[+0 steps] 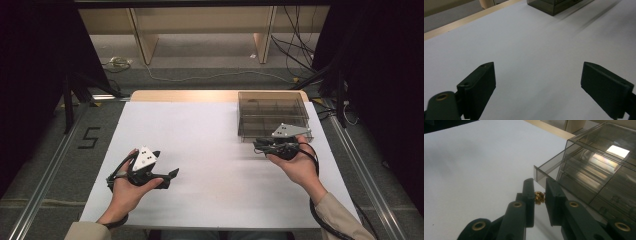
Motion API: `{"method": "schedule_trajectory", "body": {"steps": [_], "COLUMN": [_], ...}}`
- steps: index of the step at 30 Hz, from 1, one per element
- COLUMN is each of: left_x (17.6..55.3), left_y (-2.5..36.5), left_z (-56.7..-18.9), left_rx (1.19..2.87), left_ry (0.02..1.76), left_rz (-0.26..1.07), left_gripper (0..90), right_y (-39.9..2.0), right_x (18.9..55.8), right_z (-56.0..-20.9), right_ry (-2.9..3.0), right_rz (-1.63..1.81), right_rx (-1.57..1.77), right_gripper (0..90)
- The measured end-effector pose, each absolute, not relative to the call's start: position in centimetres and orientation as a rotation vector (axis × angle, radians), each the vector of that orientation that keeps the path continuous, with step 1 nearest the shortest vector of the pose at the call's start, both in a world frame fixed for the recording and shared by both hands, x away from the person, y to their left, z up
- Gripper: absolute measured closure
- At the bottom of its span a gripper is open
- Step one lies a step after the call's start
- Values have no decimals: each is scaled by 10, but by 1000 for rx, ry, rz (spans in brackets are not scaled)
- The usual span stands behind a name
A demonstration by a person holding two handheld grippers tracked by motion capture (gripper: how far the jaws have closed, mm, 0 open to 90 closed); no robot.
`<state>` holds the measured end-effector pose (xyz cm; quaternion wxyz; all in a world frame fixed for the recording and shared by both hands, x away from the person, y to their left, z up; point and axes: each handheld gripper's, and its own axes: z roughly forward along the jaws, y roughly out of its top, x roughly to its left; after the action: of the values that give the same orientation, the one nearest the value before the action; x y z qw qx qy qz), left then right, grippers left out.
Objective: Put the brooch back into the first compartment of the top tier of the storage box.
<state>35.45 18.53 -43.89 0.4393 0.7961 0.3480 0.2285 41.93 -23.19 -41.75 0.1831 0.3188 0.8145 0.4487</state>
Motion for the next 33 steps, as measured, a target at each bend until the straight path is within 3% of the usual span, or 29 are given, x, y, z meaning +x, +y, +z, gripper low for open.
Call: {"method": "schedule_trajectory", "body": {"steps": [33], "left_x": [355], "left_y": [186], "left_z": [-438], "left_rx": [1974], "left_ry": [864], "left_rz": [566], "left_gripper": [127], "right_y": [-228], "right_x": [426], "right_z": [-410], "right_ry": [2278], "right_rz": [1283], "right_rx": [898], "right_gripper": [792]}}
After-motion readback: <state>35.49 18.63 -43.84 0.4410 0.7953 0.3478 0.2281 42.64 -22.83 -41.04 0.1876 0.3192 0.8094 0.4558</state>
